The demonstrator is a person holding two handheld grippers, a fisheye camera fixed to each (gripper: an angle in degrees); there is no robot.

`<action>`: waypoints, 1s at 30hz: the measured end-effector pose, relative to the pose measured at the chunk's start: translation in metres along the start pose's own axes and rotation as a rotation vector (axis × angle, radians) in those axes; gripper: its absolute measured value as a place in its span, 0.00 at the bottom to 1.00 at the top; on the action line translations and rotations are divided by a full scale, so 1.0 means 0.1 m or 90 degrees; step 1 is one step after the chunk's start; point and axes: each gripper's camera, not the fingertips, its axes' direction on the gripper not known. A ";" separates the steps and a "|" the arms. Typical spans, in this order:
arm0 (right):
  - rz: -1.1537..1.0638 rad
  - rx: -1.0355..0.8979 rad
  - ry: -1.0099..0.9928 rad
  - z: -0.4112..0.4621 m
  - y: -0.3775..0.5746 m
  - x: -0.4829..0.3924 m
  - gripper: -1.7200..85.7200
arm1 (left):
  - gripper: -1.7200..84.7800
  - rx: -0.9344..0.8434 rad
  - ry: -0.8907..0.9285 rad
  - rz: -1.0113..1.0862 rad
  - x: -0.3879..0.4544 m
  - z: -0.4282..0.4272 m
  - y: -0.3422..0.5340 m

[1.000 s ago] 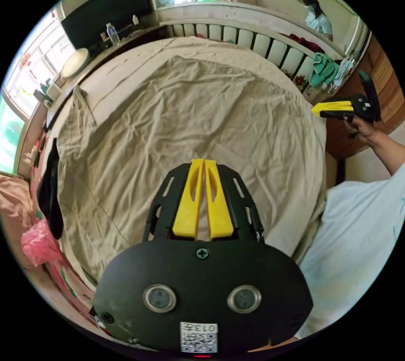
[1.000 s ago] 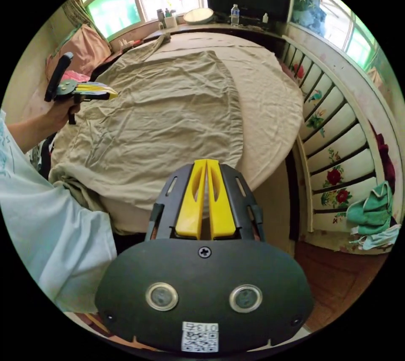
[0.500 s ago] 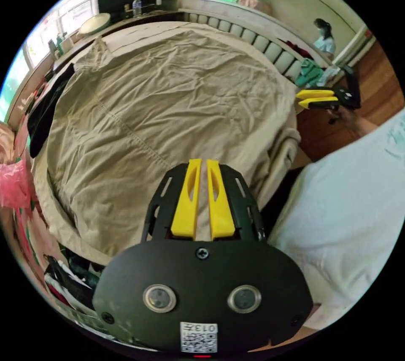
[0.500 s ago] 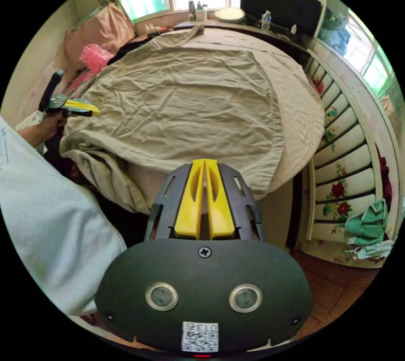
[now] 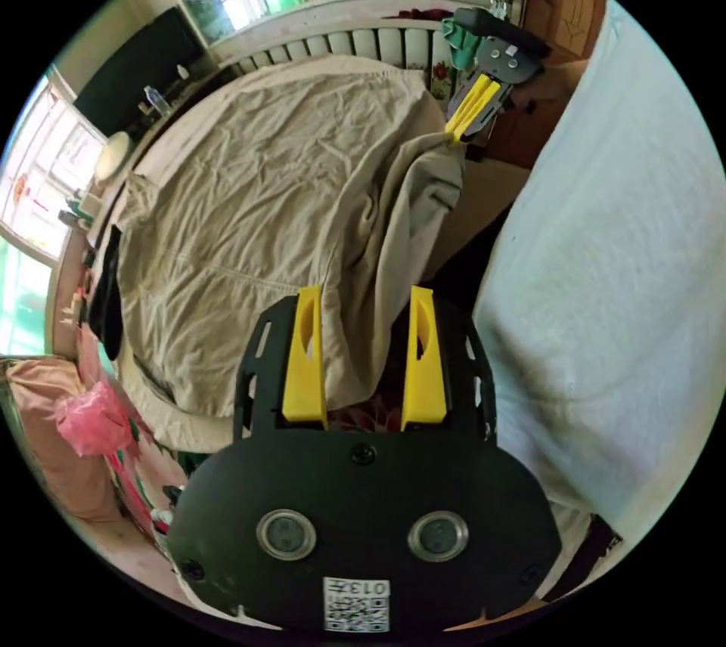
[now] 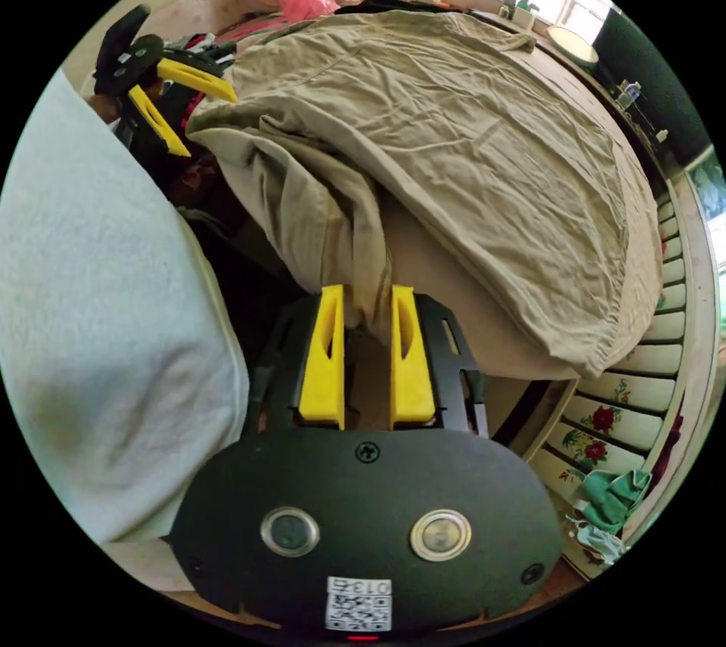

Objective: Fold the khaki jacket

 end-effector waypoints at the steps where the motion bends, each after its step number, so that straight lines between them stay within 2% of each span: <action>1: 0.000 -0.003 -0.008 -0.04 0.01 0.01 0.05 | 0.20 0.017 -0.035 0.009 0.09 -0.08 0.03; 4: -0.006 0.014 -0.075 -0.34 0.08 0.10 0.04 | 0.19 0.027 -0.075 0.081 0.34 -0.06 0.03; 6: 0.011 0.060 -0.165 -0.70 0.19 0.24 0.04 | 0.19 0.008 -0.063 0.096 0.39 0.09 0.02; 9: 0.031 0.144 -0.257 -1.18 0.36 0.47 0.03 | 0.15 -0.070 -0.054 0.092 0.30 0.30 -0.01; 11: 0.043 0.197 -0.319 -1.41 0.47 0.62 0.03 | 0.09 -0.060 -0.023 0.083 0.21 0.20 0.03; 15: 0.048 0.299 -0.407 -1.75 0.67 0.89 0.03 | 0.04 -0.033 -0.047 0.091 0.15 -0.15 0.14; 20: 0.052 0.421 -0.498 -1.88 0.82 1.27 0.03 | 0.02 0.042 0.060 0.069 -0.37 -0.74 0.31; 23: 0.097 0.436 -0.533 -1.76 0.74 1.62 0.03 | 0.02 0.060 0.125 0.009 -0.82 -0.80 0.37; 30: 0.086 0.490 -0.579 -1.85 -0.14 2.55 0.04 | 0.02 0.056 0.224 -0.012 -1.75 -0.93 0.14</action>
